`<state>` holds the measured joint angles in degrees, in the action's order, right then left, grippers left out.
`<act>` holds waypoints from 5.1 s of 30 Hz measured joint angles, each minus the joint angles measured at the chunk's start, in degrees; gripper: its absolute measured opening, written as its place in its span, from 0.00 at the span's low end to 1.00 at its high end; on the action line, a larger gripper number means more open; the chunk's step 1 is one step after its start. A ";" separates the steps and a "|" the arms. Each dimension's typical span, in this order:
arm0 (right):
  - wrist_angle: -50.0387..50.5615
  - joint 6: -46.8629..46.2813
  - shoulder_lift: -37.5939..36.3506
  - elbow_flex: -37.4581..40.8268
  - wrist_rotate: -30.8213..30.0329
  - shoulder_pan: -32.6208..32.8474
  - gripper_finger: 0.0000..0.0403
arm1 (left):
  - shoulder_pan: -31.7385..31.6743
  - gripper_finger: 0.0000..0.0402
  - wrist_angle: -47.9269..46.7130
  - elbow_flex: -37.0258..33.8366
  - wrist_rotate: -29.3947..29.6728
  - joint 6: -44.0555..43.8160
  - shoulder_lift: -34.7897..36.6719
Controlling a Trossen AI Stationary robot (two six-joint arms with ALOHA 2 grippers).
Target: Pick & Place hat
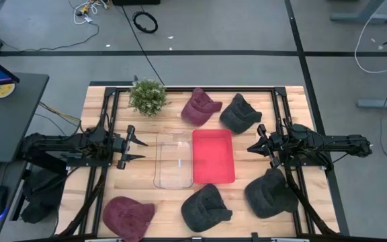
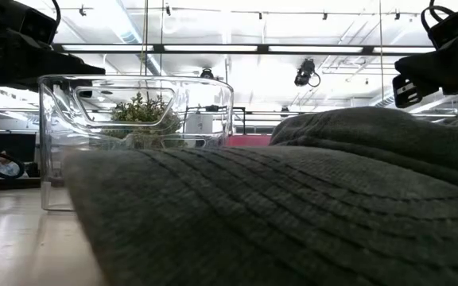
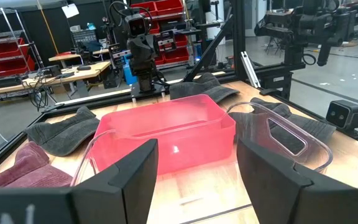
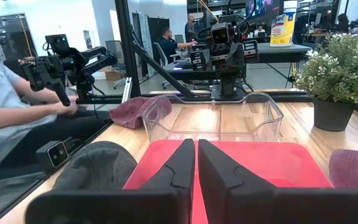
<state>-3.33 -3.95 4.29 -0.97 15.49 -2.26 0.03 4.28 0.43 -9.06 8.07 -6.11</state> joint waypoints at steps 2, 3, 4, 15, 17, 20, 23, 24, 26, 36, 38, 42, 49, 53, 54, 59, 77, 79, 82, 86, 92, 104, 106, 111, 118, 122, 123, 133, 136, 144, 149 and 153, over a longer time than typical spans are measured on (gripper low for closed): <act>0.00 0.02 -0.02 -0.02 0.01 0.00 0.07 | 0.00 0.55 -0.01 0.00 0.00 0.01 0.00; -0.02 0.00 -0.02 -0.02 -0.01 -0.02 0.07 | 0.00 0.55 0.01 0.00 0.02 0.01 0.00; 0.00 0.00 0.00 -0.01 -0.01 -0.01 0.07 | -0.02 0.55 0.00 0.00 0.00 -0.01 0.02; -0.02 0.00 0.00 0.00 0.00 -0.02 0.07 | 0.00 0.55 0.01 0.00 0.00 0.01 0.02; -0.02 0.00 -0.02 0.00 0.00 -0.02 0.07 | -0.01 0.55 0.00 0.00 0.00 0.00 0.00; -0.01 0.00 -0.01 0.00 0.00 -0.01 0.07 | -0.01 0.55 0.01 0.00 0.00 0.01 0.00; -0.02 0.00 -0.01 0.00 0.00 -0.02 0.07 | -0.02 0.55 -0.01 0.00 0.00 0.00 0.02; -0.01 0.00 -0.01 -0.01 -0.01 -0.01 0.07 | -0.02 0.55 0.01 0.00 0.00 -0.01 0.02; -0.02 0.02 0.00 0.00 -0.01 0.00 0.07 | 0.00 0.55 0.01 0.00 0.00 -0.01 0.01; 0.00 0.00 -0.01 -0.01 0.01 -0.01 0.07 | 0.00 0.55 -0.01 0.00 0.00 -0.01 0.02; -0.01 0.00 0.00 0.00 0.01 -0.02 0.07 | 0.00 0.55 -0.01 0.00 0.00 0.01 0.02; -0.02 0.00 -0.01 -0.01 0.00 -0.01 0.07 | -0.01 0.55 0.01 0.00 0.00 0.01 0.00; -0.02 0.01 0.00 0.00 0.01 0.00 0.07 | -0.01 0.55 0.00 0.00 0.00 -0.01 0.02; -0.02 0.00 0.00 0.00 0.01 -0.01 0.07 | -0.02 0.55 -0.01 0.00 0.00 0.01 0.02; 0.00 0.01 0.00 0.00 0.01 -0.01 0.07 | -0.02 0.55 0.01 0.00 0.00 0.01 0.02; -0.02 0.00 -0.01 0.00 0.00 -0.02 0.07 | -0.01 0.55 -0.01 0.00 0.00 0.01 0.01; 0.00 0.00 -0.01 -0.01 0.00 -0.02 0.07 | 0.00 0.55 0.01 0.00 0.00 -0.01 0.02; -0.01 0.00 -0.01 0.00 0.01 -0.01 0.07 | 0.00 0.55 -0.01 0.00 0.00 0.00 0.01; 0.00 0.00 0.00 -0.02 0.01 0.00 0.07 | 0.00 0.55 -0.01 0.00 0.00 0.01 0.01; -0.02 0.48 0.00 0.00 0.00 -0.01 0.07 | 0.00 0.55 0.01 0.00 0.00 0.01 0.02; -0.07 5.85 0.00 0.00 0.00 -0.01 0.07 | 0.00 0.55 0.00 0.00 0.00 0.00 0.02; -19.32 11.66 0.00 0.00 -0.02 -0.01 0.07 | 0.00 0.55 0.01 0.00 0.00 -0.01 0.02; -27.31 15.10 -0.02 -0.02 -0.01 -0.01 0.07 | -0.02 0.55 0.01 0.00 0.00 0.01 0.02; -45.05 16.89 -0.05 -0.02 -0.01 0.00 0.07 | 0.00 0.55 0.00 0.00 0.00 -0.01 0.02; -60.75 10.87 -0.02 -0.02 0.00 -0.01 0.07 | -0.01 0.55 0.01 0.00 0.00 0.01 0.02; -68.84 8.79 -0.02 -0.02 -0.01 0.00 0.07 | -0.01 0.55 0.01 0.00 0.00 0.00 0.02; -70.23 8.59 -0.02 -0.02 0.01 -0.02 0.07 | -0.02 0.55 -0.01 0.00 0.00 0.01 0.02; -79.58 3.55 -0.02 -0.02 0.01 -0.01 0.07 | -0.01 0.55 0.01 0.00 0.00 0.01 0.02; -82.51 2.78 -0.02 -0.02 0.01 0.00 0.07 | -0.01 0.55 0.01 0.00 0.00 0.01 0.02; -86.61 7.52 -0.04 -0.02 -0.40 0.00 0.07 | -0.01 0.55 0.00 0.00 0.00 0.00 0.02; -85.85 4.52 -0.04 -0.02 -12.40 -0.02 0.07 | -0.02 0.55 0.01 0.00 0.00 0.01 0.02; -83.70 0.96 -0.04 -0.02 -25.05 -0.02 0.07 | -0.01 0.55 0.00 0.00 0.00 0.01 0.02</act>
<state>-87.03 -2.98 4.25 -0.99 -9.56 -2.28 0.03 4.28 0.43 -9.06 8.08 -6.09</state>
